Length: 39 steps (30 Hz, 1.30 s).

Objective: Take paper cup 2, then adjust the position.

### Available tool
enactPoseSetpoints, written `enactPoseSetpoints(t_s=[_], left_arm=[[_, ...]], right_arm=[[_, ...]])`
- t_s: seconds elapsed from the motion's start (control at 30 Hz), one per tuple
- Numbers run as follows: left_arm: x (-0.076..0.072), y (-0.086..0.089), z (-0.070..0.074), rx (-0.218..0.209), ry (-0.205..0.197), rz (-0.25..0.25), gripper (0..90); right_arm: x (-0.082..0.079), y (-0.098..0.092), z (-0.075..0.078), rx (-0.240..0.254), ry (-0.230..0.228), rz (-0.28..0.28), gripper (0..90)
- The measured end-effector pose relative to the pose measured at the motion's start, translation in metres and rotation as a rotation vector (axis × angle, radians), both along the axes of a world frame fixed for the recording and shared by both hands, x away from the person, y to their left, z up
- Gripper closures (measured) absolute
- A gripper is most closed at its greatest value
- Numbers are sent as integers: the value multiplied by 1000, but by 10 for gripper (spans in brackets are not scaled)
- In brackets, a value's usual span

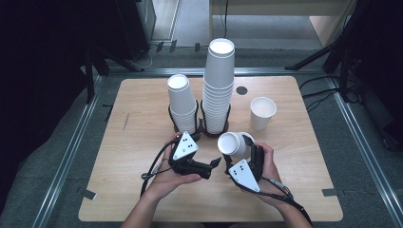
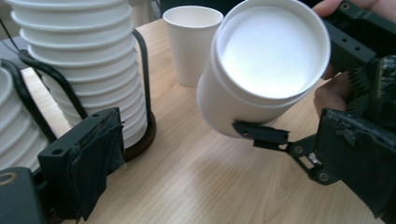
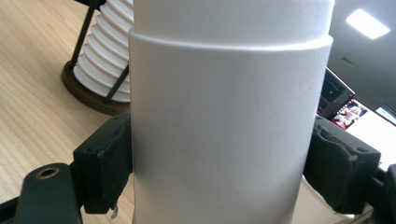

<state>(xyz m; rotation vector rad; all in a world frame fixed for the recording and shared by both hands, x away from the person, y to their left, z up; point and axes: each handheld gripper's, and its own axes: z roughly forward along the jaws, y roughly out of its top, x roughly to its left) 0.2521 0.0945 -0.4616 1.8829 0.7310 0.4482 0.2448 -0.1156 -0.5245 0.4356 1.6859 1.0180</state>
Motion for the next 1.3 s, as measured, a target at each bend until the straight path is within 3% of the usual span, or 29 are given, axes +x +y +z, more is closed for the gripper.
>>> enactPoseSetpoints(t_s=[0.3, 1.0, 1.3], left_arm=[[-4, -6, 0, 8, -8, -26, 19], [-5, -15, -2, 22, -4, -33, 63], [-7, -17, -2, 29, -9, -42, 130]], right_arm=[[-5, 9, -2, -39, -26, 24, 168], [-16, 21, 0, -66, -40, 88, 167], [-18, 22, 2, -61, -44, 90, 167]])
